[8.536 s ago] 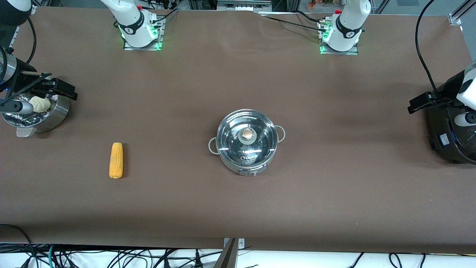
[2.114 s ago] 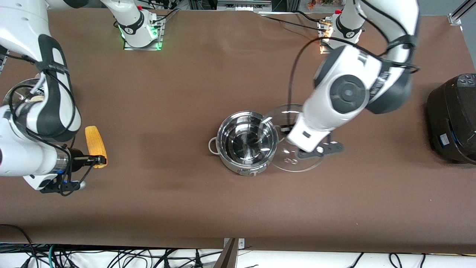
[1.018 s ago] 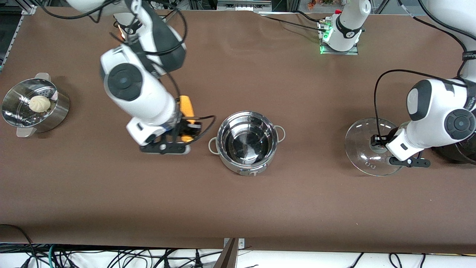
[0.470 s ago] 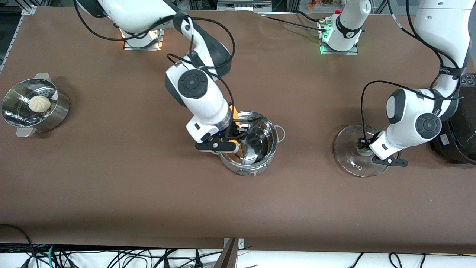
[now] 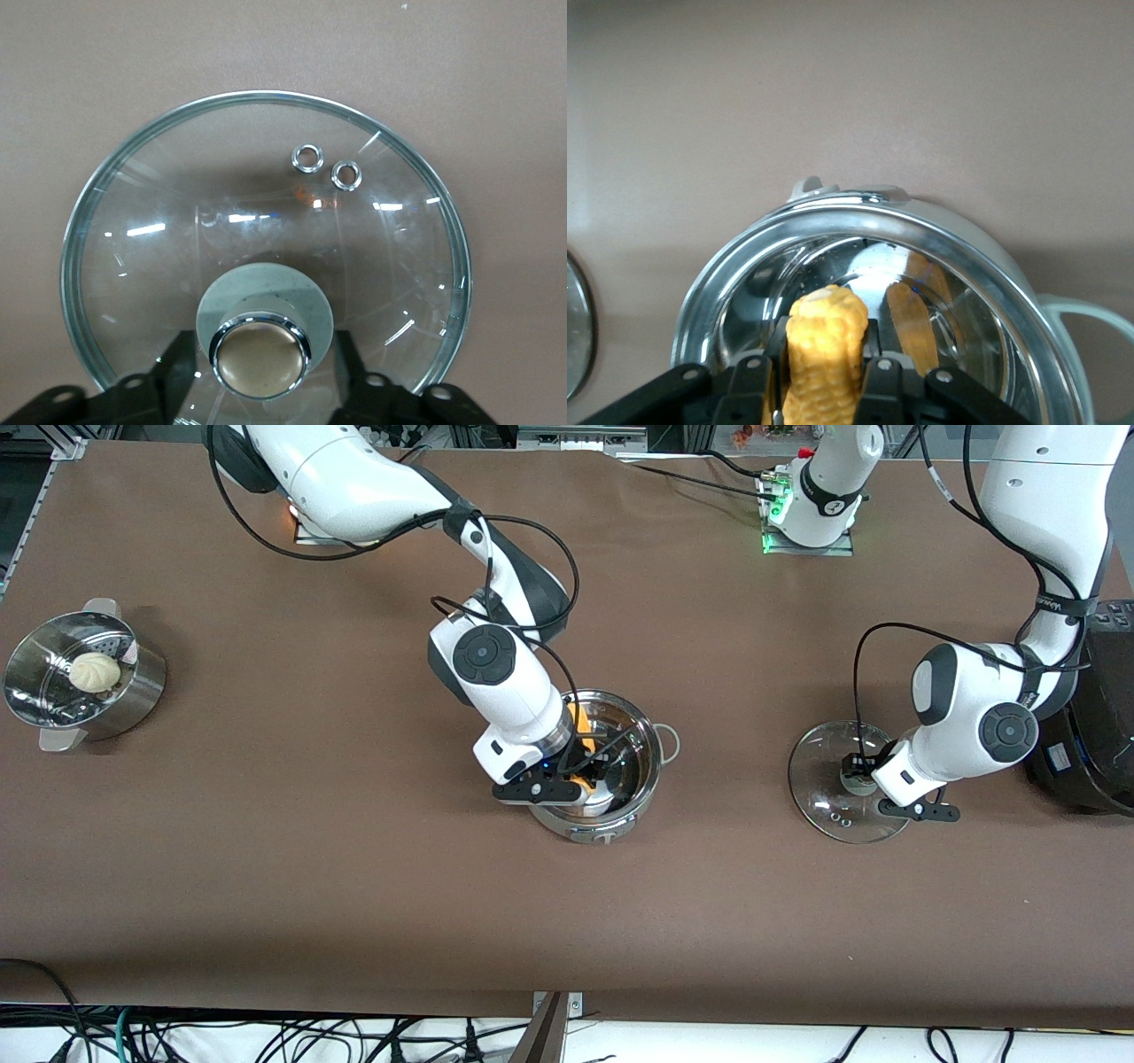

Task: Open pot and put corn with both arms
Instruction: 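Drop the corn into the pot while the left gripper releases the lid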

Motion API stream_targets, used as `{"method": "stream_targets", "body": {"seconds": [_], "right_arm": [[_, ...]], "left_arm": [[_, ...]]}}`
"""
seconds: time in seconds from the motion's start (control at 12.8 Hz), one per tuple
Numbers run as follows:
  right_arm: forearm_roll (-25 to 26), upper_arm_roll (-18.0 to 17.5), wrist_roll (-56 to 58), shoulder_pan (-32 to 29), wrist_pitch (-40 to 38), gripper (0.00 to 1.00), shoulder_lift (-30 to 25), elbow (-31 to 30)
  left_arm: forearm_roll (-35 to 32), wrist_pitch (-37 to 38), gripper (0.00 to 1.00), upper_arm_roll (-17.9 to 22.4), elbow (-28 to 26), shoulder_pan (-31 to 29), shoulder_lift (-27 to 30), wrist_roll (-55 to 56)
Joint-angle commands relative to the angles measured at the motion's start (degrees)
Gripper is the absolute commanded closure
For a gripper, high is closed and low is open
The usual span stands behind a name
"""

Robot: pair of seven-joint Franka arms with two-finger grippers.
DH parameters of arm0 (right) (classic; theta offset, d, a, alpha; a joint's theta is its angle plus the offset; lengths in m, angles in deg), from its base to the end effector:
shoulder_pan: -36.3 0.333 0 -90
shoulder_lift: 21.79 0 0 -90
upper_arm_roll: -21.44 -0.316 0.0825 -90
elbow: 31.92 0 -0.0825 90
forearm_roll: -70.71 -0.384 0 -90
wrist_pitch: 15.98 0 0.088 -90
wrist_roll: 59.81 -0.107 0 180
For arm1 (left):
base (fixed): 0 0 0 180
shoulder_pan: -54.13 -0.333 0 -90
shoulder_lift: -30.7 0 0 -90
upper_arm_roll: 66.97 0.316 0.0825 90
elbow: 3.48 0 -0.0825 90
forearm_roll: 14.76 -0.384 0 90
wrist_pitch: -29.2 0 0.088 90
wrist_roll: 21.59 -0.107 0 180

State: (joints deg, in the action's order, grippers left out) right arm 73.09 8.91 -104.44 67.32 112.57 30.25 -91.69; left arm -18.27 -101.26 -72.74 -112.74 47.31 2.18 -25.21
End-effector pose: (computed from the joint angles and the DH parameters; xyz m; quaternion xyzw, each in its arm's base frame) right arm 0.6255 0.5024 0.3284 -0.9848 0.0528 -0.0687 0.1508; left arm 0.6162 0.0152 0.2264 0.9973 -0.0391 -0.0621 0.0049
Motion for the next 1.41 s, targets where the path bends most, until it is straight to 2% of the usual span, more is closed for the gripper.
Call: {"method": "stream_targets", "body": {"seconds": [0.0,0.08,0.16,0.23,0.31,0.47,0.63,0.94,1.1,1.25,1.33], "right_arm": [[0.8,0.0,-1.0,0.6,1.6,0.9,1.7,1.5],[0.8,0.0,-1.0,0.6,1.9,0.88,2.0,1.5],[0.8,0.0,-1.0,0.6,2.3,0.65,2.5,1.5],[0.8,0.0,-1.1,0.6,2.7,0.23,2.6,1.3],[1.5,0.0,-1.0,0.7,2.9,0.0,2.6,1.1],[4.3,0.0,-0.8,0.8,2.5,0.0,2.2,1.0],[4.6,0.0,-0.6,0.9,1.6,0.0,1.3,1.1],[4.6,0.4,-0.5,0.5,-6.7,0.0,-3.5,1.2],[4.3,1.5,0.2,-0.4,-12.9,0.0,-6.9,1.2],[3.6,1.3,2.0,-4.3,-19.0,0.0,-11.0,1.2],[2.5,1.0,4.2,-7.0,-22.7,0.0,-12.9,1.2]], "left_arm": [[3.5,0.6,0.0,-0.6,-0.2,-1.0,1.3,-1.4],[3.5,1.7,0.0,-0.6,0.1,-1.4,2.2,-1.4],[3.5,4.3,0.0,-0.6,0.7,-1.9,4.4,-1.5],[3.4,7.0,0.0,-0.5,2.0,-2.0,6.6,-1.6],[3.4,10.0,0.0,-0.5,3.0,-2.0,8.9,-2.4],[3.4,13.4,0.0,-0.4,4.1,-2.0,14.8,-2.0],[3.3,18.5,0.0,-0.3,6.1,-2.0,19.4,-1.8],[3.2,30.2,0.0,0.8,16.5,-3.2,20.0,-1.7],[2.9,33.1,0.0,0.8,21.2,-3.6,20.4,-1.7],[2.5,40.3,0.0,0.6,26.5,-3.5,21.0,-1.7],[2.5,41.9,0.0,0.1,27.2,-3.4,21.0,-2.2]]}}
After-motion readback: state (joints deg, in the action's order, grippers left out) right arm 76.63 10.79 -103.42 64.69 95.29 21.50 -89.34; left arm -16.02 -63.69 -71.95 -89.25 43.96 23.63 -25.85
